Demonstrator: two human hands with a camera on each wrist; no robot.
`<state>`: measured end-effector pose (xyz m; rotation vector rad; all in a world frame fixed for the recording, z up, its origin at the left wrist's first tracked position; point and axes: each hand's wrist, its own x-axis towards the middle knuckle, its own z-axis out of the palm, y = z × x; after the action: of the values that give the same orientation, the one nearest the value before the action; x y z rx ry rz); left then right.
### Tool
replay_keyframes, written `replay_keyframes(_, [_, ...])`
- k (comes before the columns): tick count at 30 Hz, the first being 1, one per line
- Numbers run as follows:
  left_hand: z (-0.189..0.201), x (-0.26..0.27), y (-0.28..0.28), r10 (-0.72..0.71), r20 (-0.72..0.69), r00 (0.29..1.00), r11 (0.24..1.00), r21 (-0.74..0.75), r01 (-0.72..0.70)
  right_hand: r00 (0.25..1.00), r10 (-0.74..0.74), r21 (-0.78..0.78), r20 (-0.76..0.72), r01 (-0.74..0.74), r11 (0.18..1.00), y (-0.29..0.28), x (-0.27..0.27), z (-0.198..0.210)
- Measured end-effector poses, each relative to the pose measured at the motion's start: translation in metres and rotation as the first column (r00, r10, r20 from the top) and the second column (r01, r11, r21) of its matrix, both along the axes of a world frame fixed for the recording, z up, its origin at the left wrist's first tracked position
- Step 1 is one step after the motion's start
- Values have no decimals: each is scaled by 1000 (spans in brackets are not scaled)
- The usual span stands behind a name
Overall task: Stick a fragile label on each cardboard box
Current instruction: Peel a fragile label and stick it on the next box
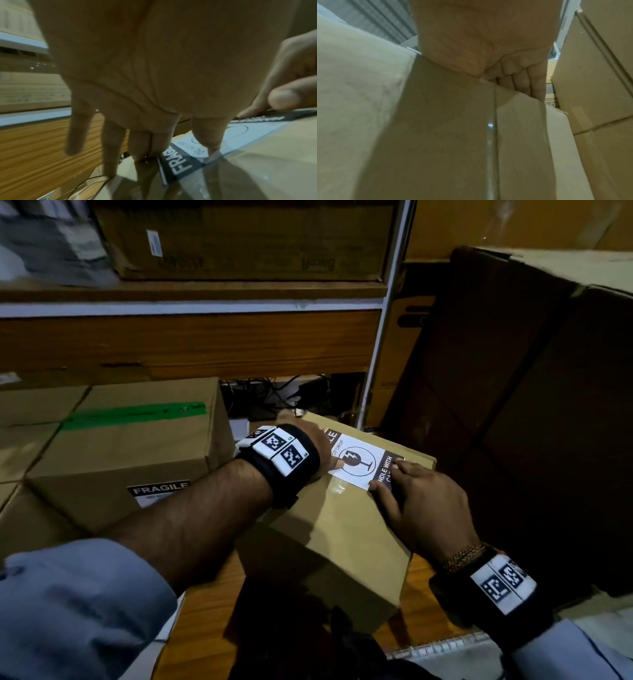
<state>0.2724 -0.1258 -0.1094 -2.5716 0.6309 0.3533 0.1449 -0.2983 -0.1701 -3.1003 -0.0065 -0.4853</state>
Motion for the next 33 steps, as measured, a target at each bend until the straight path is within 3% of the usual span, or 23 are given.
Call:
replay_keyframes(4, [0, 2, 0, -103, 61, 993, 988, -109, 109, 983, 93, 296, 158, -137, 945, -11, 11, -7])
replay_keyframes(6, [0, 2, 0, -150, 49, 987, 983, -101, 154, 982, 92, 365, 166, -148, 919, -16, 17, -9])
replay_keyframes(11, [-3, 6, 1, -78, 22, 997, 997, -14, 78, 998, 59, 340, -9, -53, 939, -25, 22, -7])
replay_keyframes(17, [2, 16, 17, -31, 6, 1000, 999, 22, 31, 963, 163, 387, -213, -70, 919, -36, 18, 4])
replay_keyframes(19, [1, 19, 17, -40, 10, 999, 999, -21, 41, 963, 160, 426, -217, -54, 903, -36, 17, 6])
replay_keyframes(22, [-2, 18, 11, -63, 5, 998, 975, -215, 63, 994, 86, 541, -62, -39, 840, -31, 21, -2])
replay_keyframes(25, [-5, 12, -1, -78, 11, 997, 976, -202, 78, 1000, 10, 494, 21, -19, 869, -19, 25, -12])
replay_keyframes(28, [-8, 7, -5, -77, 9, 997, 992, -104, 78, 999, 15, 399, -52, 7, 917, -14, 23, -10])
replay_keyframes(33, [-11, 9, -4, -85, 21, 996, 990, -107, 87, 974, 90, 379, -206, -5, 925, -26, 24, -1])
